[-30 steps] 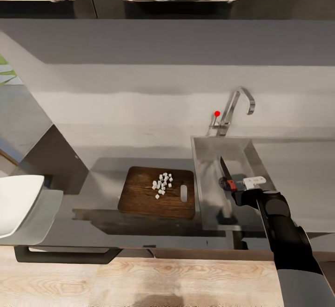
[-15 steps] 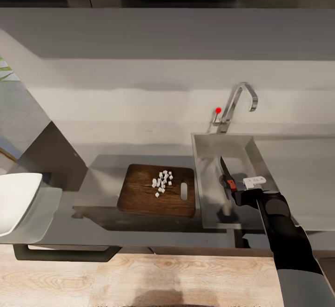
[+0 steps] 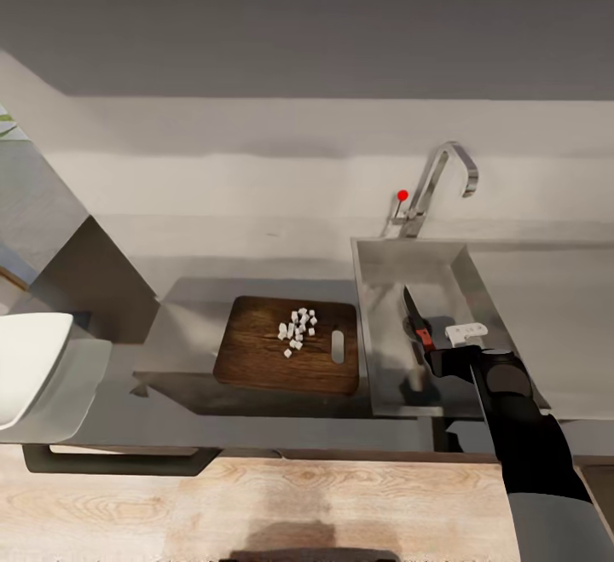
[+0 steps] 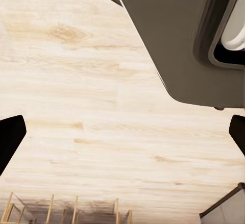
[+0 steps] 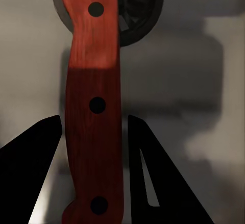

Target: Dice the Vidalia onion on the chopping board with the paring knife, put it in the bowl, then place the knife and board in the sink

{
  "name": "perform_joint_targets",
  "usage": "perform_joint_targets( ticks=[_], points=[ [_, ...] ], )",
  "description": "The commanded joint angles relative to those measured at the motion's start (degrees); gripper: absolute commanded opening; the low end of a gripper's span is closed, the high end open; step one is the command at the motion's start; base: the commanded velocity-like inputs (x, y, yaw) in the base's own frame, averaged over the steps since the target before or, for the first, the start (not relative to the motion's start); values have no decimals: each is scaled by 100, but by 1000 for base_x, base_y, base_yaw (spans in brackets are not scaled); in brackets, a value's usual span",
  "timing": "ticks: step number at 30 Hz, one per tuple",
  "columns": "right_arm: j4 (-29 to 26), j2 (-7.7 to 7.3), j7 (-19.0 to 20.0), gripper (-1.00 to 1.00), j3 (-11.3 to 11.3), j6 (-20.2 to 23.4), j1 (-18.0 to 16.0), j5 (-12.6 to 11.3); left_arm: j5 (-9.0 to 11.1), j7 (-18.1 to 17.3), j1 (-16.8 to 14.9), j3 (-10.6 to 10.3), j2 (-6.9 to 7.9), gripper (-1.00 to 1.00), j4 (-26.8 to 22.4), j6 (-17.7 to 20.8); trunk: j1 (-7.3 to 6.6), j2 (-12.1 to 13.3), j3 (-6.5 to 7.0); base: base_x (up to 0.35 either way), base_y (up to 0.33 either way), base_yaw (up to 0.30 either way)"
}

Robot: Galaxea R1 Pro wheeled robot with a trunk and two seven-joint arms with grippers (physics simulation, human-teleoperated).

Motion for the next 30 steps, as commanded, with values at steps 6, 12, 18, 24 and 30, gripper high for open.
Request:
perform_joint_targets(
  ticks=[6, 12, 18, 24, 30],
  points=[
    [-6, 3, 57, -100, -3, 16, -4, 62, 29, 8, -2, -1, 0, 100, -2, -2, 2, -9, -31, 0, 0, 0],
    [-4, 1, 57, -100, -3, 18, -4, 62, 30, 8, -2, -1, 0, 100, -2, -2, 2, -9, -42, 0, 0, 0],
    [-6, 3, 57, -100, -3, 16, -4, 62, 33, 8, -2, -1, 0, 100, -2, -2, 2, -9, -86, 0, 0, 0],
    [-5, 3, 57, -100, -3, 16, -4, 61, 31, 8, -2, -1, -8, 100, -2, -2, 2, -9, -117, 0, 0, 0],
    [-7, 4, 57, -100, -3, 14, -4, 62, 29, 8, -2, -1, -9, 100, -2, -2, 2, -9, -121, 0, 0, 0]
  ],
)
